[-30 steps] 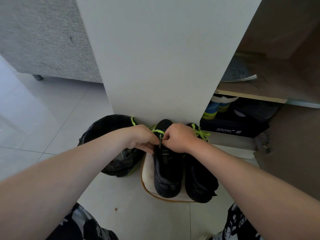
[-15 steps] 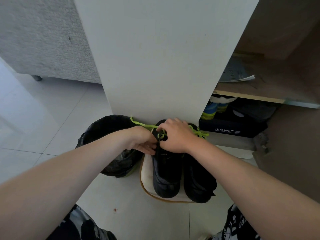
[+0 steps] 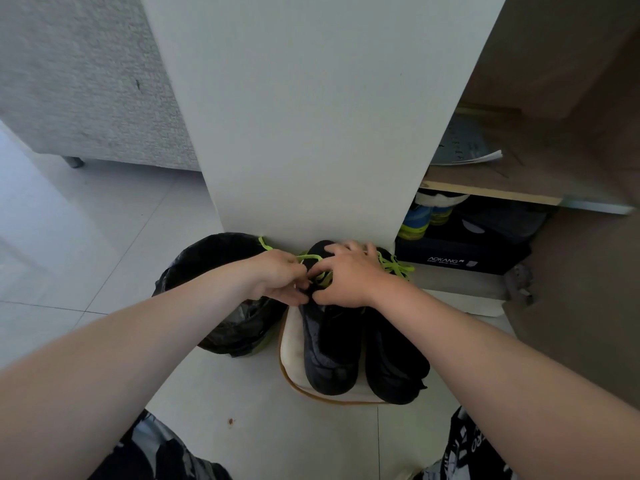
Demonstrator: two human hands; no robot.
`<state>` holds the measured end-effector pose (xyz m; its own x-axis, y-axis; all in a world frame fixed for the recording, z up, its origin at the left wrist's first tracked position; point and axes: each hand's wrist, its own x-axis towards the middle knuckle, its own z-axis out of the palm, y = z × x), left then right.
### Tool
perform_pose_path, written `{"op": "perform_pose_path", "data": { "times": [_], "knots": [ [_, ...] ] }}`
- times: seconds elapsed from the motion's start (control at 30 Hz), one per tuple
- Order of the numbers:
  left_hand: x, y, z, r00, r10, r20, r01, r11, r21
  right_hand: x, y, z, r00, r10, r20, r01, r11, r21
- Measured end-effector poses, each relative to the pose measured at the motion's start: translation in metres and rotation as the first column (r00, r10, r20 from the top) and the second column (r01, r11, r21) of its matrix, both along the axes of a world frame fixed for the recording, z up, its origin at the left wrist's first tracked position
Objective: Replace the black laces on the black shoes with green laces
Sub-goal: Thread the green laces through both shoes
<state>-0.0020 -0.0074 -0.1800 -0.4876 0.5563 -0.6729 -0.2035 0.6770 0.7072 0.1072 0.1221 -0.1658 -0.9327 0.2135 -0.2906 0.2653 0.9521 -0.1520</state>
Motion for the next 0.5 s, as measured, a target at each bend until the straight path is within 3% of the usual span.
{"op": "perform_pose_path", "data": {
  "times": [0.13, 0.37, 0.43, 0.5],
  "knots": [
    [-0.006, -0.003, 0.003, 0.991, 0.104, 0.081, -0.104, 0.995, 0.003, 0.0, 0.004, 0.0, 0.996, -0.063, 0.06, 0.062, 0.998, 0.009],
    [0.0, 0.0, 0.005, 0.922, 0.282, 0.265, -0.344, 0.912, 0.226, -0.004, 0.003, 0.002, 0.994, -0.071, 0.082, 0.07, 0.997, 0.018],
    [-0.002, 0.002, 0.01, 0.869, 0.372, 0.326, -0.464, 0.842, 0.274, -0.002, 0.007, 0.003, 0.993, -0.083, 0.089, 0.083, 0.997, 0.001],
    [-0.017, 0.0, 0.017, 0.769, 0.494, 0.406, -0.629, 0.701, 0.336, 0.001, 0.012, 0.003, 0.991, -0.089, 0.104, 0.091, 0.996, -0.014]
  ]
}}
